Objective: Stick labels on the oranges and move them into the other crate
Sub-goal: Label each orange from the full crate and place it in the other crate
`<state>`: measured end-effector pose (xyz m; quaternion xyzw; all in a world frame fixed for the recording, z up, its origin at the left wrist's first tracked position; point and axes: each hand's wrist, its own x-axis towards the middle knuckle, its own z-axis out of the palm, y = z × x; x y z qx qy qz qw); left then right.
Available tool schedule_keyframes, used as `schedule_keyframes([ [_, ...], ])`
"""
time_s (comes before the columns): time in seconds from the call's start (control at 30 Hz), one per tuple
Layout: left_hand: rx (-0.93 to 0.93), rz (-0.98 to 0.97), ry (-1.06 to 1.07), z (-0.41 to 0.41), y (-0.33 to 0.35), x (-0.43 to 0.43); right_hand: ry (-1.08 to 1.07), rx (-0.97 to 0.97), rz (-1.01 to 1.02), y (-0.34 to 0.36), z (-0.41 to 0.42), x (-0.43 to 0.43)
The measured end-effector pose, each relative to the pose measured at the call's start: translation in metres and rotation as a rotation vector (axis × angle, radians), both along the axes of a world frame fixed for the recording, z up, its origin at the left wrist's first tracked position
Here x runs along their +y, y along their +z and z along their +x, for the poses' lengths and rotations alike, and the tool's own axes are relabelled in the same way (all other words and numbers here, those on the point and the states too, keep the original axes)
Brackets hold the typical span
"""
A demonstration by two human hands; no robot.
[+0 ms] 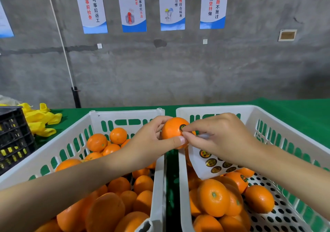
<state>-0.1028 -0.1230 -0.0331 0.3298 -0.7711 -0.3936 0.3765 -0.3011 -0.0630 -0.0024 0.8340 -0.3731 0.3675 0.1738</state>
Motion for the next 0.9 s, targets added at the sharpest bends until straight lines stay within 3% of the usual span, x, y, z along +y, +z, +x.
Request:
schedule_keyframes([
  [0.33,0.121,0.056,0.01,-0.0001,0.0029,-0.0024,0.024,-0.047,0.239,0.0001,-0.0049,-0.0003],
  [0.67,0.149,0.093,-0.015,0.0001,-0.0014,-0.0064,-0.022,-0.055,0.166,0.0018,-0.0039,0.0035],
  [0.8,0.105,0.066,-0.011,0.0001,-0.0002,-0.0038,0.017,-0.052,0.174,0.0012,-0.0037,0.0022],
  [0.9,-0.11,-0.093,0.022,0.0035,0.0003,0.0023,-0.001,-0.164,0.127,0.0021,-0.0059,-0.0009],
])
